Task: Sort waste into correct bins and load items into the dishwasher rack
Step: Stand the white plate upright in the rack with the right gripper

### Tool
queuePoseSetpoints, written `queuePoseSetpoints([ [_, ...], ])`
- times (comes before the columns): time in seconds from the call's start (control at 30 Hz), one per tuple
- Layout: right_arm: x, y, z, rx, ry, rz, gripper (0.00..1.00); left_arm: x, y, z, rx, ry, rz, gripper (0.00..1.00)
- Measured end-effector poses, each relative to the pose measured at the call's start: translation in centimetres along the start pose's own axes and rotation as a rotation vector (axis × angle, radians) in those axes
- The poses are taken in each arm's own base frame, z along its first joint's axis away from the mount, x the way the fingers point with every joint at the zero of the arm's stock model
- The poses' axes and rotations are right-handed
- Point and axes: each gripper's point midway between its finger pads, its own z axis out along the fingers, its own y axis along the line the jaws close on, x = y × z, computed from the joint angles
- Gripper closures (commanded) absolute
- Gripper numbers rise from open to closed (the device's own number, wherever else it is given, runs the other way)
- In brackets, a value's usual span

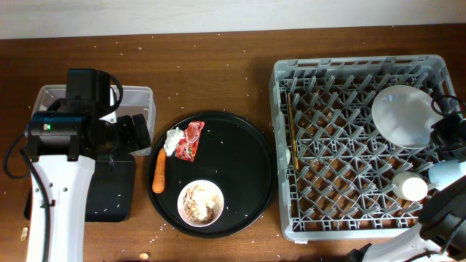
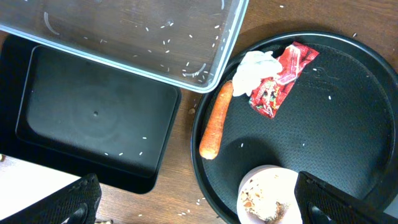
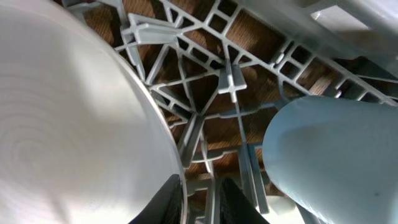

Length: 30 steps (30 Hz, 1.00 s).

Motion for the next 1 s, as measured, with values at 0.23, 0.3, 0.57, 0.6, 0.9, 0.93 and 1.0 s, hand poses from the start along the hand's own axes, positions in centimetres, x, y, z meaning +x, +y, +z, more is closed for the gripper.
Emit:
queuePoseSetpoints([
  [0.23, -0.1, 0.4, 0.8, -0.030, -0.022, -0.004, 0.96, 0.0, 0.0, 0.0, 0.000, 0.000, 0.000, 0.01],
  [0.3, -0.5, 0.9, -1.1, -0.046, -0.084, -0.028, 0.96, 0.0, 0.0, 0.0, 0.000, 0.000, 0.000, 0.01],
  [0.57, 2.6, 13.1, -12.6, 0.100, -0.561, -0.857, 0.96, 0.0, 0.0, 0.0, 0.000, 0.000, 0.000, 0.01],
  [0.6, 2.9, 13.7, -13.2, 0.244, -0.617, -0.908, 0.96, 0.0, 0.0, 0.0, 0.000, -0.001, 0.000, 0.01],
  [0.9, 3.9, 13.8, -11.5, 0.511, -0.646, -0.971, 0.96, 0.0, 0.0, 0.0, 0.000, 0.000, 0.000, 0.01],
  [0.93, 4.7, 14.3, -11.0, 0.504, -0.642, -0.996, 0.96, 0.0, 0.0, 0.0, 0.000, 0.000, 0.000, 0.01],
  [1.0, 5.5, 15.1, -10.9, 0.492, -0.646, -1.025, 0.64, 0.0, 0.0, 0.0, 0.000, 0.000, 0.000, 0.01],
])
